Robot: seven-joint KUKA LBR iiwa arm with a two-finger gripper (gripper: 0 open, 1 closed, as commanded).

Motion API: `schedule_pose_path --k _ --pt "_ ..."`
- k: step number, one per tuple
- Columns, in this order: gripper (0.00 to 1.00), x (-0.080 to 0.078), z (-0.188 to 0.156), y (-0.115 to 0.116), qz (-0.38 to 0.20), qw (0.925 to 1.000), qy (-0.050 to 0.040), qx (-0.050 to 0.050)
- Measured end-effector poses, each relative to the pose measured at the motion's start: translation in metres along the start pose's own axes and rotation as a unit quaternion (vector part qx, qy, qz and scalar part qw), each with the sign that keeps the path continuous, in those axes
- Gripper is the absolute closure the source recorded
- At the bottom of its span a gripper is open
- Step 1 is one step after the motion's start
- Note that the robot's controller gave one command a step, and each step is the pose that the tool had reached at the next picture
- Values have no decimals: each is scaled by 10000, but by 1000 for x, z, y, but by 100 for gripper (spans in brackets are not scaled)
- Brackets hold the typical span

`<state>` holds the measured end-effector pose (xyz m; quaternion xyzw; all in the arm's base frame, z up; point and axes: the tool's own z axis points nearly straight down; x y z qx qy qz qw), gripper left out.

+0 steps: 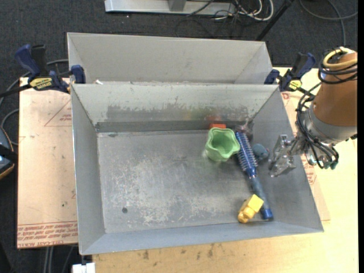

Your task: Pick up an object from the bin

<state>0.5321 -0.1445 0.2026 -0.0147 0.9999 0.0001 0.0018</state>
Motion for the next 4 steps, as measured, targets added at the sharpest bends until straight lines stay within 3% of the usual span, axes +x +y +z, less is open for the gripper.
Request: schedule_pose_path --k 1,2,3,4 --pt "0 35 128 50 -2055 9786 -57 21" --pt "0 41 126 85 -2277 9737 -100 53" --pt "100 41 127 87 -2261 9740 -129 32" --pt "100 29 -31 77 -2231 9748 -38 15"
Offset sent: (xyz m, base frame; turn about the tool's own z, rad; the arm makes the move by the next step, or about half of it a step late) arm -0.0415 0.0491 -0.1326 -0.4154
